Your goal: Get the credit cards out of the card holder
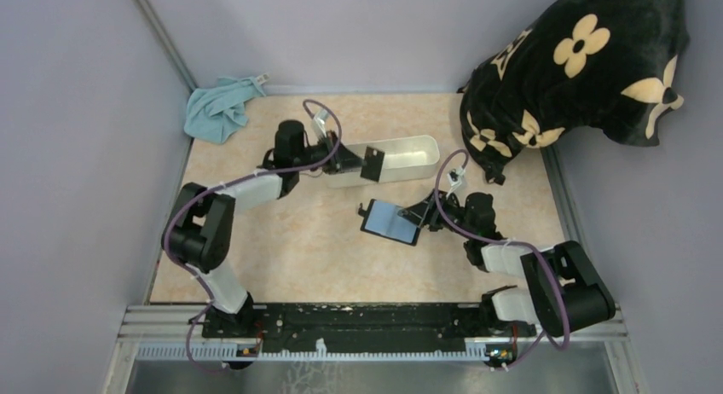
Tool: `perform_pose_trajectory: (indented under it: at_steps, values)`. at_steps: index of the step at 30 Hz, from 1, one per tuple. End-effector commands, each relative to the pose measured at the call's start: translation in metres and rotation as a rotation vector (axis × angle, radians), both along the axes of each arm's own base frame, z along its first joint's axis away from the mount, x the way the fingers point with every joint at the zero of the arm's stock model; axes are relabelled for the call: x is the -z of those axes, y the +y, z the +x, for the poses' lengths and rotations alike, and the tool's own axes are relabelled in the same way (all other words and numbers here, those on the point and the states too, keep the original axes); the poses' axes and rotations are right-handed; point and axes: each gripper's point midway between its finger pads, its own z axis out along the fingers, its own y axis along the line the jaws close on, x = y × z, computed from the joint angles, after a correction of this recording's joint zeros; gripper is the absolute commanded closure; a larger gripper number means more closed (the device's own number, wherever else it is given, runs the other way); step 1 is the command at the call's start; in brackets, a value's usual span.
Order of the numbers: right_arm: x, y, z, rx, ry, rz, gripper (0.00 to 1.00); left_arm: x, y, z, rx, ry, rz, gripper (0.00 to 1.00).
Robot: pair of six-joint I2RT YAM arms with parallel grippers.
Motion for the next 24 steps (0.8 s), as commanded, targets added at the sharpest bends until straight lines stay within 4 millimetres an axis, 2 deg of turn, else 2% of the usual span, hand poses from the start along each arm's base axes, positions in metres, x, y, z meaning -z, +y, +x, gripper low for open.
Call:
perform_pose_trajectory:
  at_steps: [1,4,7,12,16,24]
  values:
    - [-0.007,-0.003,0.000,-0.002,-0.070,-0.011,0.48,-0.025,0.029,0.048,-0.196,-0.091,0.232,1.00]
    - [-0.006,-0.003,0.000,-0.005,-0.073,-0.010,0.48,-0.022,0.045,0.071,-0.303,-0.015,0.327,1.00]
    - [-0.004,-0.004,-0.001,-0.004,-0.072,-0.016,0.48,-0.014,0.059,0.081,-0.387,0.054,0.412,1.00]
    - [0.001,-0.005,-0.001,-0.005,-0.067,-0.021,0.49,-0.004,0.077,0.081,-0.473,0.107,0.496,1.00]
    - [0.004,-0.003,-0.003,-0.020,-0.064,-0.011,0.49,0.004,0.084,0.077,-0.502,0.150,0.532,1.00]
    - [0.009,-0.002,-0.008,-0.034,-0.056,0.000,0.49,0.018,0.098,0.082,-0.568,0.177,0.601,1.00]
